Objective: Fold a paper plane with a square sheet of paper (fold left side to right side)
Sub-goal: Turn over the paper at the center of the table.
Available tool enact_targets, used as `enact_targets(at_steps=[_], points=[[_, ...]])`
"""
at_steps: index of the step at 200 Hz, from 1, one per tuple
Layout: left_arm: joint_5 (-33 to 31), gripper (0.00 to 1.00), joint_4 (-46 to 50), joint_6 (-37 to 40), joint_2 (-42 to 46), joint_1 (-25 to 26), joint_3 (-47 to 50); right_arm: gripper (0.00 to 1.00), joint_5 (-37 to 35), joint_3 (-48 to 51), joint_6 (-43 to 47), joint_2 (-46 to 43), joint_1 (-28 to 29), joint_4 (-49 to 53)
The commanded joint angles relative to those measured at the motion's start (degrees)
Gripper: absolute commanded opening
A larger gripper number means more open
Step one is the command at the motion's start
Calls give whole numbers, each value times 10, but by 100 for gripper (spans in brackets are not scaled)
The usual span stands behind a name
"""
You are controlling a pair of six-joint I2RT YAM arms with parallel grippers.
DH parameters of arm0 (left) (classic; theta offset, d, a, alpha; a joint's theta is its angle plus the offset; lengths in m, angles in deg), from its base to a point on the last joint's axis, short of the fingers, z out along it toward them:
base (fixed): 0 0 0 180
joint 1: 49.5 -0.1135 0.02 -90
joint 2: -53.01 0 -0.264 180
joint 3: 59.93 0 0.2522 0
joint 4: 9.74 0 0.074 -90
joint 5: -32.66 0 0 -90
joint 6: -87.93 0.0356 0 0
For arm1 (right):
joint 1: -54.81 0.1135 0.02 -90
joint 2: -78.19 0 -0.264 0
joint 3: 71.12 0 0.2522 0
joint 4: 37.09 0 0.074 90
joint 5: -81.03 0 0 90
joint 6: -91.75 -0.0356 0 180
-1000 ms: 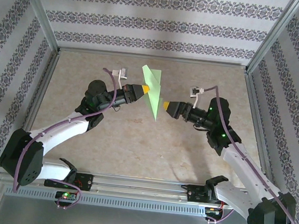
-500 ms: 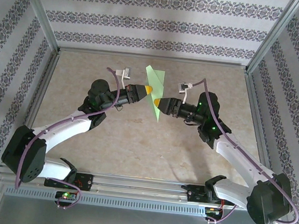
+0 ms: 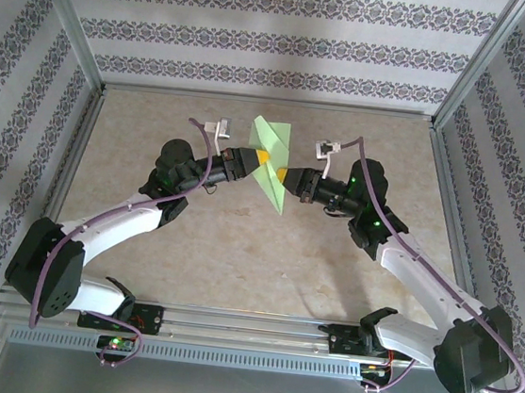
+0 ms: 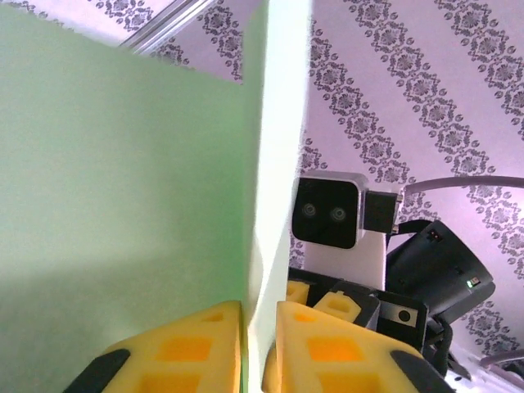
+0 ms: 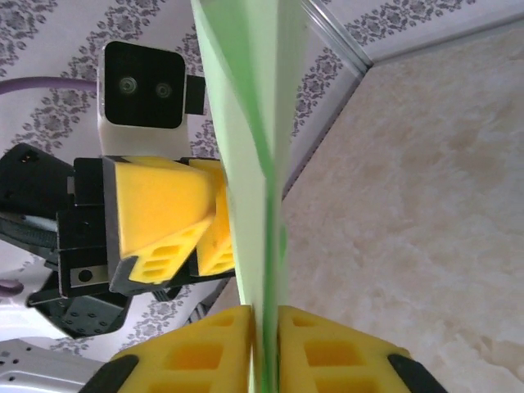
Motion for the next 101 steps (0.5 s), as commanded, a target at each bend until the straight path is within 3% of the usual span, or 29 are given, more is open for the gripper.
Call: enact_targets(at_steps=[1, 21, 53, 68, 101], points=[[-15, 30, 10, 27, 26, 0, 13, 9, -32, -26, 42, -23, 11, 44], [-39, 44, 57, 47, 61, -15, 32, 6, -61, -33, 72, -35, 17, 94], [-90, 50, 170, 93, 142, -48, 59, 5, -161, -69, 159, -47, 44, 231], [-130, 52, 255, 130, 183, -53, 58, 5, -258, -105, 215, -40, 81, 322], [-237, 54, 401, 185, 270, -58, 55, 4, -567, -210, 319, 30, 190, 513]])
